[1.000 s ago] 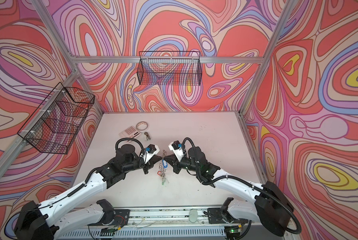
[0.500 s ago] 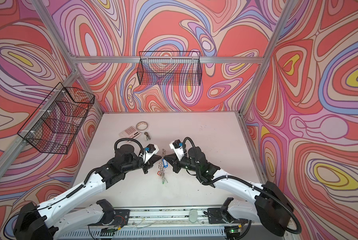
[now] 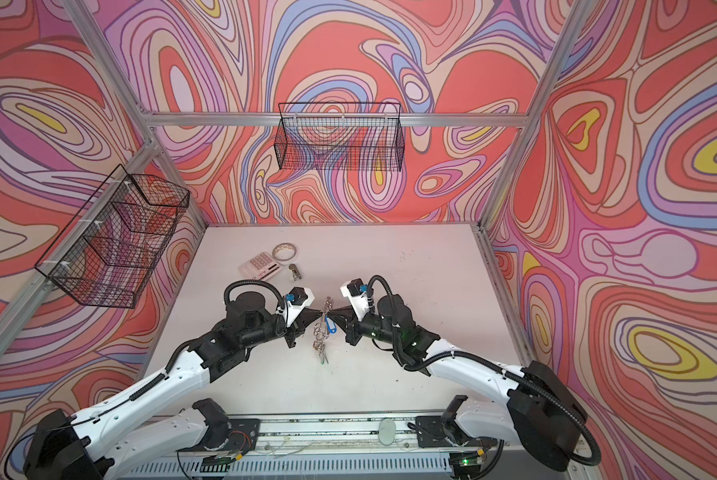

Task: Put the keys on the keyring

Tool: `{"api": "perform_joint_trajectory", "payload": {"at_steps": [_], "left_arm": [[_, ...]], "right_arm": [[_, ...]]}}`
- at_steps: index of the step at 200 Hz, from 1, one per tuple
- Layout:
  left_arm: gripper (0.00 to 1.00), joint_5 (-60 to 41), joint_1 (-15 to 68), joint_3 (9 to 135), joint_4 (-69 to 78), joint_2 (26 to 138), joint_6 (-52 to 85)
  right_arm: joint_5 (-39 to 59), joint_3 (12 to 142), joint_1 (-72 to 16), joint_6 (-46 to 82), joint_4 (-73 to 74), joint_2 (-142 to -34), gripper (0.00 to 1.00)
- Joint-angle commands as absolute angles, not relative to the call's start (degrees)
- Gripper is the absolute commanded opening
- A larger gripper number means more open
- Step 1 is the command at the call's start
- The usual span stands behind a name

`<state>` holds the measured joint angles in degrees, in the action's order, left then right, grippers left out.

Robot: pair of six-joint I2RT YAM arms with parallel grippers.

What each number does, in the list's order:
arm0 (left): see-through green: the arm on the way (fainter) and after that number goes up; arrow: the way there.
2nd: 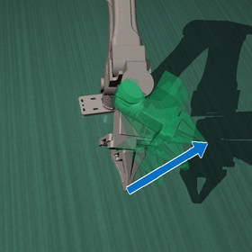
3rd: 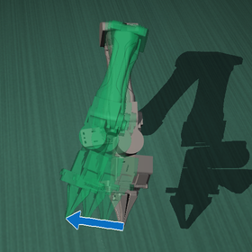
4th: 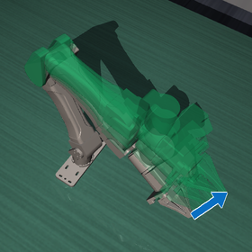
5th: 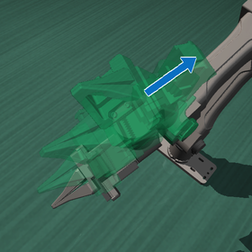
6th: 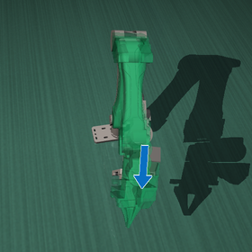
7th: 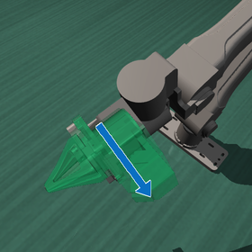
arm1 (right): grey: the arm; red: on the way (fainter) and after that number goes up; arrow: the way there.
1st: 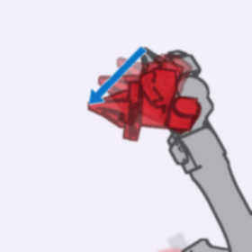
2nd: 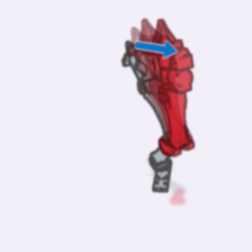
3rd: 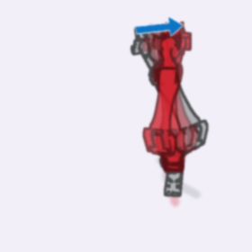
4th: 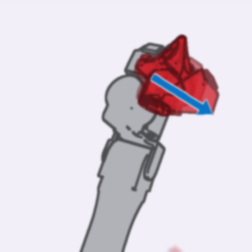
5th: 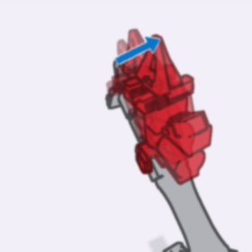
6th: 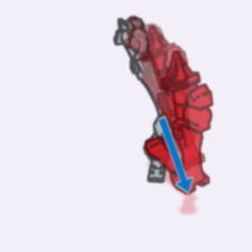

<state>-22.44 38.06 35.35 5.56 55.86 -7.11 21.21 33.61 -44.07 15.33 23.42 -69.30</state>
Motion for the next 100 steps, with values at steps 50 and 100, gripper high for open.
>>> {"api": "perform_joint_trajectory", "payload": {"at_steps": [50,100], "left_arm": [[0.0,-24.3,38.3,34.0,23.4,52.7,2.2],[0.0,-21.9,38.3,31.0,31.6,53.4,6.8]], "right_arm": [[25.4,32.2,-44.0,15.4,22.0,-72.8,0.0],[28.2,31.7,-41.1,15.8,22.7,-72.9,0.0]]}}
